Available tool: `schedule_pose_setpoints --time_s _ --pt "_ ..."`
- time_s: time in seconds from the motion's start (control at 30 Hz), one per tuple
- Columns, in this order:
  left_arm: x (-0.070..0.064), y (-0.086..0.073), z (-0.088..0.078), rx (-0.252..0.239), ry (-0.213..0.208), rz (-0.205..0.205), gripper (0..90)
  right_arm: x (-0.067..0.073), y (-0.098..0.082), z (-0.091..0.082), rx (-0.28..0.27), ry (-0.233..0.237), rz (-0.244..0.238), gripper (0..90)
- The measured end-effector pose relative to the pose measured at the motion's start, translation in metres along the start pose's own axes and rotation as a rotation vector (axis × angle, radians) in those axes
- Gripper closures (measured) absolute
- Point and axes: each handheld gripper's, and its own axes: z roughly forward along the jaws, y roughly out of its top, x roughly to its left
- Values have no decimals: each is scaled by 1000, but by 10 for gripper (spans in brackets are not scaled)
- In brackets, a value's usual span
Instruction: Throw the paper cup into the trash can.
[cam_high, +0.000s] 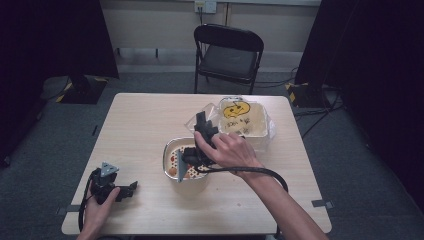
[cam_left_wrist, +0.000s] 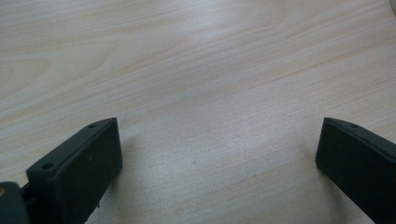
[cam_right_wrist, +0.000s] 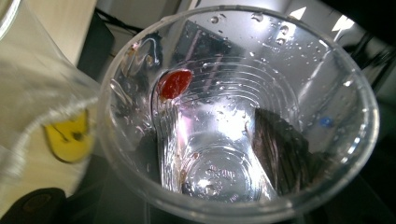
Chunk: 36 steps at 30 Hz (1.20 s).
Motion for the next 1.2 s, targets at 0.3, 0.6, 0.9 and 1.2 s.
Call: schedule_pose_setpoints --time_s 0.3,0.6,0.9,1.2 --pt "0 0 0 -1 0 0 0 -17 -18 3 -64 210 546 517" --pt "0 0 0 -1 0 0 0 -12 -35 8 -173 339 1033 524" --pt "0 0 0 0 0 0 0 -10 -56 14 -306 449 1414 526" --pt "0 0 0 0 0 -1 0 -13 -70 24 -420 532 1661 528"
